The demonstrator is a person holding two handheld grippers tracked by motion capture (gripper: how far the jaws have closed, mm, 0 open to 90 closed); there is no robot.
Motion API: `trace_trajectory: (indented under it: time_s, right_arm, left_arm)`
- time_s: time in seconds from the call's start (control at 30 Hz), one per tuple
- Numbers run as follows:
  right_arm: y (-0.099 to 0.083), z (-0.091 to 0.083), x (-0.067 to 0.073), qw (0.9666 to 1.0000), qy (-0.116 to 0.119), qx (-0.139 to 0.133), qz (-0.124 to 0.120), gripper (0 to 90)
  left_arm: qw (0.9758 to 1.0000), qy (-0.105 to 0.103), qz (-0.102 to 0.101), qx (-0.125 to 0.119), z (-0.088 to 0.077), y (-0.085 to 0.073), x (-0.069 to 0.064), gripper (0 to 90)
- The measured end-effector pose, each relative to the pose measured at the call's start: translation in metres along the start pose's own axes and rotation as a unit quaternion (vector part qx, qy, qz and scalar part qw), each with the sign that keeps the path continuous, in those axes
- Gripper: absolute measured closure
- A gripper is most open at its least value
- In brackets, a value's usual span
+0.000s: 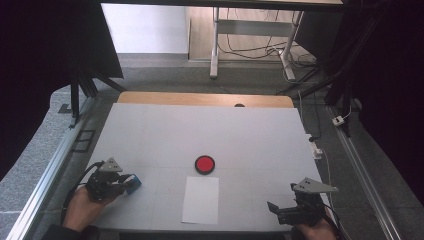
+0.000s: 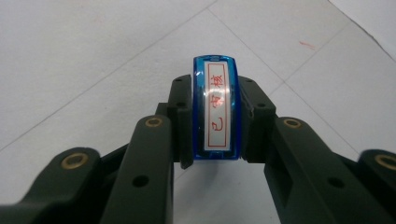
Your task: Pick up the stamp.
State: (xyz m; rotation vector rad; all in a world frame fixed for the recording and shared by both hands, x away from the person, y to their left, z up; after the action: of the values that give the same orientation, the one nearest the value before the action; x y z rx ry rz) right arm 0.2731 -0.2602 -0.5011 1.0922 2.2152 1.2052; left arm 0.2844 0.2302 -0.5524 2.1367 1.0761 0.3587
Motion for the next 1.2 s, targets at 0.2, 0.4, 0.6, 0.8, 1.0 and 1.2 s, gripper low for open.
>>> trace_trajectory:
  time_s: [0.2,0.4,0.6,0.8,1.0,1.2]
  right_arm:
    - [0.000,0.000,0.000,1.0000,0.000,-0.001,0.000,0.0]
    - [0.000,0.000,0.000,1.0000,0.000,0.000,0.001,0.0]
    - [0.000,0.000,0.000,1.0000,0.000,0.001,0.001,0.0]
    - [0.000,0.000,0.000,1.0000,0.000,0.000,0.003,0.0]
    - [0.000,0.000,-0.001,1.0000,-0.001,0.000,0.004,0.0]
    - [0.000,0.000,-0.001,1.0000,0.001,-0.002,0.005,0.0]
  left_arm:
    - [0.9999,0.009,0.000,-0.013,-0.005,0.005,-0.002,69.7]
    - [0.9997,0.011,0.004,-0.024,-0.010,0.011,-0.006,69.7]
    - [0.9975,-0.034,0.003,-0.061,-0.018,0.022,-0.015,69.7]
    - [0.9963,-0.043,0.005,-0.074,-0.021,0.029,-0.018,69.8]
    - [0.9944,-0.054,0.011,-0.090,-0.023,0.039,-0.022,69.7]
    - [0.9917,-0.078,0.017,-0.100,-0.023,0.055,-0.029,69.7]
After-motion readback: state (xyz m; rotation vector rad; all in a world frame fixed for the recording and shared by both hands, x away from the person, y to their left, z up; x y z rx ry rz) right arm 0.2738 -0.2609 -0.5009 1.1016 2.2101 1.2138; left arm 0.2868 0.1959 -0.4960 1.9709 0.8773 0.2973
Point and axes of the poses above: each handheld gripper's, and its own axes: z roughly forward along the jaws, y roughly out of its top, x roughly to its left, the point moved 7 cm from there along z, roughly forward along the jaws, and after that the axes turned 8 degrees about -x, right-handed, at the moved point
